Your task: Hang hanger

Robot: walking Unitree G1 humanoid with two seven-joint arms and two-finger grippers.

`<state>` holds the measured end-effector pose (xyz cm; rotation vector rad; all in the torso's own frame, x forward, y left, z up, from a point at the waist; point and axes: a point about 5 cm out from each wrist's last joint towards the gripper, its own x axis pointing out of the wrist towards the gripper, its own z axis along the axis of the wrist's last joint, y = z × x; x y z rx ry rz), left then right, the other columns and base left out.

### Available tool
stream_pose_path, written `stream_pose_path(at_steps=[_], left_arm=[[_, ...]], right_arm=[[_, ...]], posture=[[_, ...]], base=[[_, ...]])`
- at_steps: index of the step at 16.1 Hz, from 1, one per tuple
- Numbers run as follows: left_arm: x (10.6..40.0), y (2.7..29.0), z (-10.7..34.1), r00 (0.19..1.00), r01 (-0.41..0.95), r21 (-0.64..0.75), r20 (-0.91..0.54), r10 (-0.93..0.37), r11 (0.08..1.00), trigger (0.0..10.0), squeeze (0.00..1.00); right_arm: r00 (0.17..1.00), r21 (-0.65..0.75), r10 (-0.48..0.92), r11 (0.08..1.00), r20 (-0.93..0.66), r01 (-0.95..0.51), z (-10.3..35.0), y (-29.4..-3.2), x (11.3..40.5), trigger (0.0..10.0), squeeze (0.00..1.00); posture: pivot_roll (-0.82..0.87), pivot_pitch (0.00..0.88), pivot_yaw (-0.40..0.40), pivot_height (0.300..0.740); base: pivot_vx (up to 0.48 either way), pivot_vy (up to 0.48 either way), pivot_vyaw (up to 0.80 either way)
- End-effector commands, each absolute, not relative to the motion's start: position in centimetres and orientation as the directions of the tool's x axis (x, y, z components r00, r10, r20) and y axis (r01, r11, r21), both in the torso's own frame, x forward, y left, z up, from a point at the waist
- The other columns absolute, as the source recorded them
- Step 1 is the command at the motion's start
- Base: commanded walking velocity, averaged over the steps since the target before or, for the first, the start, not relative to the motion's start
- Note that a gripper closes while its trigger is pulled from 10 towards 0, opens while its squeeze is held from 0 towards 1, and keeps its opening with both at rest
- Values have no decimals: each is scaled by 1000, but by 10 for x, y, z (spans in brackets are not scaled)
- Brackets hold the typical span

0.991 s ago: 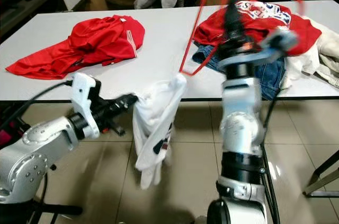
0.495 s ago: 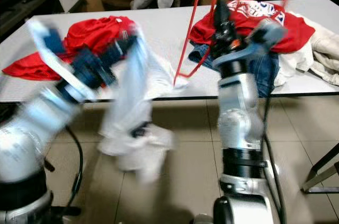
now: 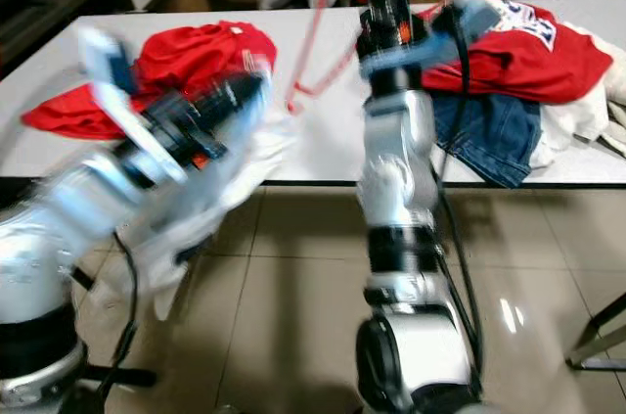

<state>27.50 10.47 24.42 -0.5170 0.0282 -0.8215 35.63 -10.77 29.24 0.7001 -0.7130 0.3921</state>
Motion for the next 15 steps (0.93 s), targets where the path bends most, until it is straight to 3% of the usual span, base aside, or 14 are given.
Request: stream_pose_path(at_steps=[1, 5, 7, 8, 10, 11, 15], left_arm=[[277, 100, 241, 689, 685, -448, 142, -711, 575, 10000, 0], [268, 65, 242, 580, 754, -470, 150, -800, 458, 10000, 0], [267, 62, 242, 571, 763, -460, 151, -807, 454, 10000, 0], [274, 86, 237, 666, 707, -419, 125, -735, 569, 10000, 0], [272, 111, 221, 723, 665, -286, 12, -691, 690, 10000, 0], [270, 124, 211, 751, 635, -214, -50, -658, 742, 10000, 0], [276, 146, 200, 879, 466, -103, -54, -473, 879, 10000, 0]], right_arm=[[692, 477, 65, 679, 719, -559, 297, -108, 361, 10000, 0], [692, 523, -1, 655, 722, -545, 307, -110, 376, 10000, 0], [696, 527, -5, 657, 718, -539, 309, -112, 379, 10000, 0], [735, 449, 48, 764, 677, -463, 303, -122, 380, 10000, 0], [801, 346, 106, 863, 590, -369, 284, -137, 375, 10000, 0], [829, 294, 138, 893, 543, -341, 269, -148, 364, 10000, 0], [913, 157, 226, 943, 341, -293, 222, -164, 316, 10000, 0]], posture=[[-92, 0, 118, 740], [-73, 0, 128, 740], [-73, 0, 133, 740], [-88, 0, 135, 740], [-106, 0, 135, 740], [-120, 0, 134, 740], [-168, 0, 135, 740]], base=[[0, 0, 0], [0, 0, 0], [0, 0, 0], [0, 0, 0], [0, 0, 0], [0, 0, 0], [0, 0, 0]])
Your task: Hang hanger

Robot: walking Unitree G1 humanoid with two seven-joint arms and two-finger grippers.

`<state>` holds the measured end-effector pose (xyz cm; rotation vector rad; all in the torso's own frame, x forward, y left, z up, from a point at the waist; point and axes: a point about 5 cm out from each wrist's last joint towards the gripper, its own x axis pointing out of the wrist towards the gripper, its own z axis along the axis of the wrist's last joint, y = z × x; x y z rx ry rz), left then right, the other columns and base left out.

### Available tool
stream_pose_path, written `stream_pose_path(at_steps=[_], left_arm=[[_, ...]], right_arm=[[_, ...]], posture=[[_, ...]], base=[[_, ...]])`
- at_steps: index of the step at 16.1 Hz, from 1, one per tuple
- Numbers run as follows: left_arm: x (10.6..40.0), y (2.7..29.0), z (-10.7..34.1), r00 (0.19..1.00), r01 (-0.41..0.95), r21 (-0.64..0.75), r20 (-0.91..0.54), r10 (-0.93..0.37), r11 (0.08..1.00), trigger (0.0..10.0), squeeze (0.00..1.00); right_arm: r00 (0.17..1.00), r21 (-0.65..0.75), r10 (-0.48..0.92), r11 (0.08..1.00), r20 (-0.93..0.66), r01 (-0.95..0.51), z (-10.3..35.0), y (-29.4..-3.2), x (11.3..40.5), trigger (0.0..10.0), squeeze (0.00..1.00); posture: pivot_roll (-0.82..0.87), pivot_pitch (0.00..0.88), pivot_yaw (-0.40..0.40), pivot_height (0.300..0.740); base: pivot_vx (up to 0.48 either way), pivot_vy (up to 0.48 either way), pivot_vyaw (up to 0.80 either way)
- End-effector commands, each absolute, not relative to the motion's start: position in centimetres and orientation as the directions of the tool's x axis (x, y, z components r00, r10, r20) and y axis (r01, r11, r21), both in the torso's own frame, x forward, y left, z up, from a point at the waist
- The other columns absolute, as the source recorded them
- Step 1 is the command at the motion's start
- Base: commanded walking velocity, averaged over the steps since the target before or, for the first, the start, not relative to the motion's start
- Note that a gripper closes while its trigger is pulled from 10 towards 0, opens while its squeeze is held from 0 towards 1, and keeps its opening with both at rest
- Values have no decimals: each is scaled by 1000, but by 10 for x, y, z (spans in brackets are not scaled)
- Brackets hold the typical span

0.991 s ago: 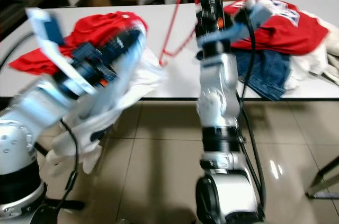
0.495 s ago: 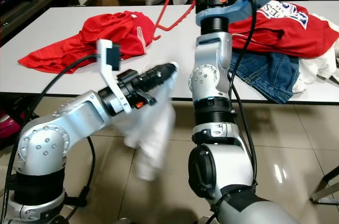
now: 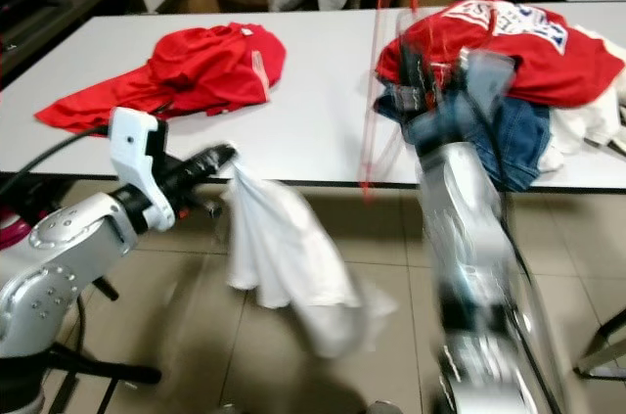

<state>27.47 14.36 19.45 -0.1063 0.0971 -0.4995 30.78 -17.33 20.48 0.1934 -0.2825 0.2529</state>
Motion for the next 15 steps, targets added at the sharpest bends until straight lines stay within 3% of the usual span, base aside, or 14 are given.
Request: stream_pose_path(at_steps=[1, 2, 4, 6, 15], left_arm=[[276, 152, 189, 920, 383, -104, -50, -389, 918, 10000, 0], [275, 153, 184, 930, 357, -111, -53, -364, 928, 10000, 0], [265, 162, 159, 971, 223, -46, -82, -227, 974, 10000, 0], [255, 167, 152, 979, 181, -43, -88, -185, 982, 10000, 0], [262, 162, 159, 973, 228, 5, -49, -227, 974, 10000, 0]], right_arm=[[921, 86, 297, 941, 252, -327, 201, -159, 290, 10000, 0], [927, 71, 310, 941, 213, -331, 193, -158, 281, 10000, 0], [977, 102, 211, 973, -19, -208, 148, -164, 245, 10000, 0], [980, 125, 168, 980, -103, -155, 136, -171, 233, 10000, 0], [990, 172, 96, 982, -103, -77, 144, -170, 235, 10000, 0]], posture=[[-186, 0, 125, 740], [-186, 0, 118, 740], [-182, 0, 94, 740], [-163, 0, 72, 740], [-179, 0, 107, 740]], base=[[0, 0, 0], [0, 0, 0], [0, 0, 0], [0, 0, 0], [0, 27, 0]])
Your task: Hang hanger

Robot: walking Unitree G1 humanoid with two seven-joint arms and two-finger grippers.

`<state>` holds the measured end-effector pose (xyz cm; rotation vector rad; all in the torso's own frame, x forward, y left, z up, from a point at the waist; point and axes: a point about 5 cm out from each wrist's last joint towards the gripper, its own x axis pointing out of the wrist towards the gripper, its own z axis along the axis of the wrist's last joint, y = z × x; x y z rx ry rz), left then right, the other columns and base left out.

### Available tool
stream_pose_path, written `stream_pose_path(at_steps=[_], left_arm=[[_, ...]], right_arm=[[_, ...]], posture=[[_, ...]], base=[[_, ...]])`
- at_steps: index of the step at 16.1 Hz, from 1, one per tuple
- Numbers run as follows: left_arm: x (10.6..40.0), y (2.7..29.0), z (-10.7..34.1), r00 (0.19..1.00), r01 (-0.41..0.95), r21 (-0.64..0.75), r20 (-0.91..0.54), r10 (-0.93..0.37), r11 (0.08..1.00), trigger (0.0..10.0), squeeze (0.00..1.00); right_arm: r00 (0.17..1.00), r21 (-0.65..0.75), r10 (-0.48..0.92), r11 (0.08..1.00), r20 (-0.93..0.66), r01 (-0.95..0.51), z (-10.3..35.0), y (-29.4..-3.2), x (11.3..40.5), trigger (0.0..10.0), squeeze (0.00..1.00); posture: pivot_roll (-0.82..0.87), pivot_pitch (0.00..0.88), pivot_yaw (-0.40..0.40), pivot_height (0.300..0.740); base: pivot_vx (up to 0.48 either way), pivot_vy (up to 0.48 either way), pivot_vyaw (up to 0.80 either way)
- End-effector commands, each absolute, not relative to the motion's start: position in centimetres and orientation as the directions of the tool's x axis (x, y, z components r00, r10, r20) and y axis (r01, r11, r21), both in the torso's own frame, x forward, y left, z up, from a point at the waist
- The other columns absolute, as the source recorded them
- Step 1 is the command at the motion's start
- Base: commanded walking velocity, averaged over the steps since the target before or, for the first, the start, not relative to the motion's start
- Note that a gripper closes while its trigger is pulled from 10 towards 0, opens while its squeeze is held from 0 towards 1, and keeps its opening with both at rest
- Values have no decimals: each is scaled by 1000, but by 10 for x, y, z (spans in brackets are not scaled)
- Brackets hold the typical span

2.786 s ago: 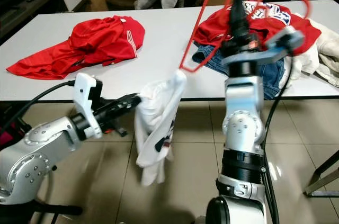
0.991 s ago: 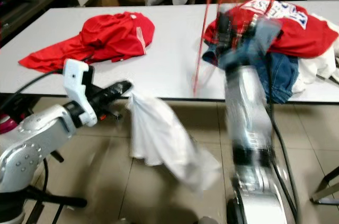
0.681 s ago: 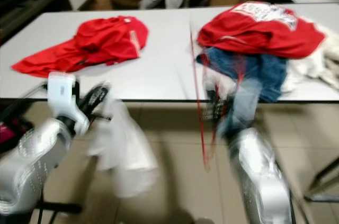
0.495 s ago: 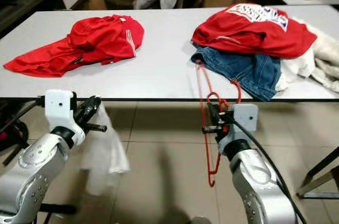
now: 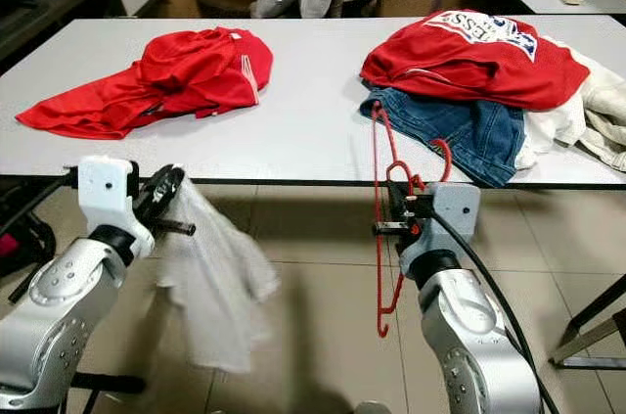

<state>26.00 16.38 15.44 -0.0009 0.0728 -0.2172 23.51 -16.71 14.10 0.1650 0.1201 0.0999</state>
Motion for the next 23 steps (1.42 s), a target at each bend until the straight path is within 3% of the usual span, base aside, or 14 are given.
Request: stream_pose_path(at_steps=[1, 9, 14, 23], left_arm=[[262, 161, 159, 972, 230, 2, -48, -230, 973, 10000, 0], [264, 160, 158, 970, 239, 6, -51, -238, 971, 10000, 0], [264, 160, 157, 970, 237, 14, -52, -236, 971, 10000, 0], [267, 161, 156, 973, 223, 8, -57, -222, 975, 10000, 0]], right_arm=[[989, 182, 101, 980, -109, -80, 144, -169, 234, 10000, 0], [988, 187, 104, 979, -116, -82, 144, -166, 236, 10000, 0], [986, 191, 120, 977, -117, -96, 144, -164, 237, 10000, 0], [987, 188, 114, 978, -115, -91, 144, -163, 239, 10000, 0]], posture=[[-179, 0, 107, 740], [-179, 0, 102, 740], [-175, 0, 96, 740], [-177, 0, 99, 740]], base=[[0, 0, 0], [0, 346, 0], [0, 382, -673], [0, 340, 0]])
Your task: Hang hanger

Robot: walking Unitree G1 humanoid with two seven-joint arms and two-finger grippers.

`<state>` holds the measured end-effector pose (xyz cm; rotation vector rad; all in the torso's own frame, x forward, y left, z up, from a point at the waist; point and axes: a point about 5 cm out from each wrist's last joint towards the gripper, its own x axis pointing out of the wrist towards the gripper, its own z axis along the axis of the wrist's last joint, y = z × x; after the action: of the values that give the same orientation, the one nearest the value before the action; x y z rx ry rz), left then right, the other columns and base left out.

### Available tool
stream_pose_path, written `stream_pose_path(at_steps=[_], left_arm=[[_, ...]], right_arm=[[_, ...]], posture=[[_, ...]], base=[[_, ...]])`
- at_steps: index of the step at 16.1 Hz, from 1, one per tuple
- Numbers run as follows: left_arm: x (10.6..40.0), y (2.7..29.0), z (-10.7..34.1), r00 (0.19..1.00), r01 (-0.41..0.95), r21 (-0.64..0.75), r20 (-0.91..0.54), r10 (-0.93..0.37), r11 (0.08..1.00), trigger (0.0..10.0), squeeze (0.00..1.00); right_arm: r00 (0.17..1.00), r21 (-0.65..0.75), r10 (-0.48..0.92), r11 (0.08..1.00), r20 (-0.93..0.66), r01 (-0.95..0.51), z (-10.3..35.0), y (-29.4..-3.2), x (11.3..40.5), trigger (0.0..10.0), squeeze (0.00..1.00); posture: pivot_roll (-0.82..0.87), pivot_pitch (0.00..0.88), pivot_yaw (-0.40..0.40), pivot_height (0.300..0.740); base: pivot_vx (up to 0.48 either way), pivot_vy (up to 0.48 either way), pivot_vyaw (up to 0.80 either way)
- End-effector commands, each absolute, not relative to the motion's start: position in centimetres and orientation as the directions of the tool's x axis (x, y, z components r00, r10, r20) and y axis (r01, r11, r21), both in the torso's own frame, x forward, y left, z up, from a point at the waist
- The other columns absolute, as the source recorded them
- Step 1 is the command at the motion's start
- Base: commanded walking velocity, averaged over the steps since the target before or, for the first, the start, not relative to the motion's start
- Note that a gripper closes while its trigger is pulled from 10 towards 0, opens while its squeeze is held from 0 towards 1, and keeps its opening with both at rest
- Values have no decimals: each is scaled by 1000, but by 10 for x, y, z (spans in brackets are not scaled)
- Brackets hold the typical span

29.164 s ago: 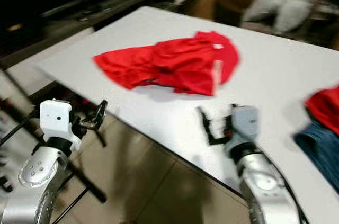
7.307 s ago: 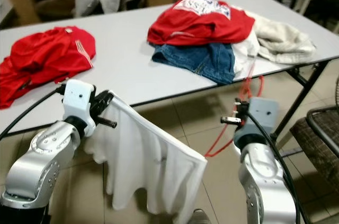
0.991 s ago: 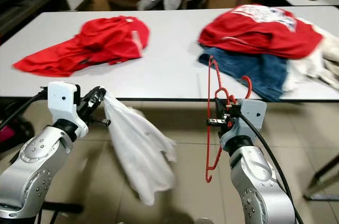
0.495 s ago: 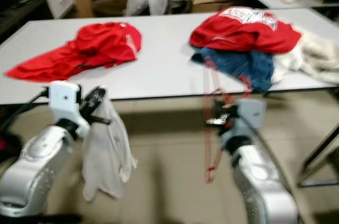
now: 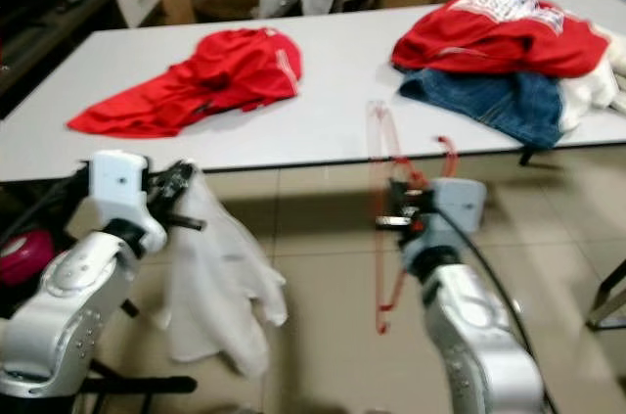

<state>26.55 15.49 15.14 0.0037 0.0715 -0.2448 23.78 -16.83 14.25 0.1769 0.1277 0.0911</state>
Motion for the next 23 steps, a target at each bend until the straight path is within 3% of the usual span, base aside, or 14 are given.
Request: stream_pose_path(at_steps=[1, 9, 13, 23], left_arm=[[267, 161, 156, 976, 209, 1, -62, -209, 978, 10000, 0], [275, 154, 159, 976, 217, -12, -30, -217, 976, 10000, 0], [279, 152, 162, 978, 210, -27, -10, -211, 977, 10000, 0], [286, 159, 169, 988, 152, -31, 22, -151, 988, 10000, 0]], right_arm=[[987, 188, 110, 978, -116, -87, 144, -163, 239, 10000, 0], [986, 179, 129, 978, -101, -110, 147, -162, 245, 10000, 0], [985, 157, 140, 980, -97, -124, 149, -162, 249, 10000, 0], [978, 82, 203, 977, -55, -198, 159, -163, 253, 10000, 0]], posture=[[-176, 0, 98, 740], [-180, 0, 102, 740], [-183, 0, 98, 740], [-189, 0, 90, 740]], base=[[0, 0, 0], [0, 0, 0], [313, 0, -664], [393, 0, 0]])
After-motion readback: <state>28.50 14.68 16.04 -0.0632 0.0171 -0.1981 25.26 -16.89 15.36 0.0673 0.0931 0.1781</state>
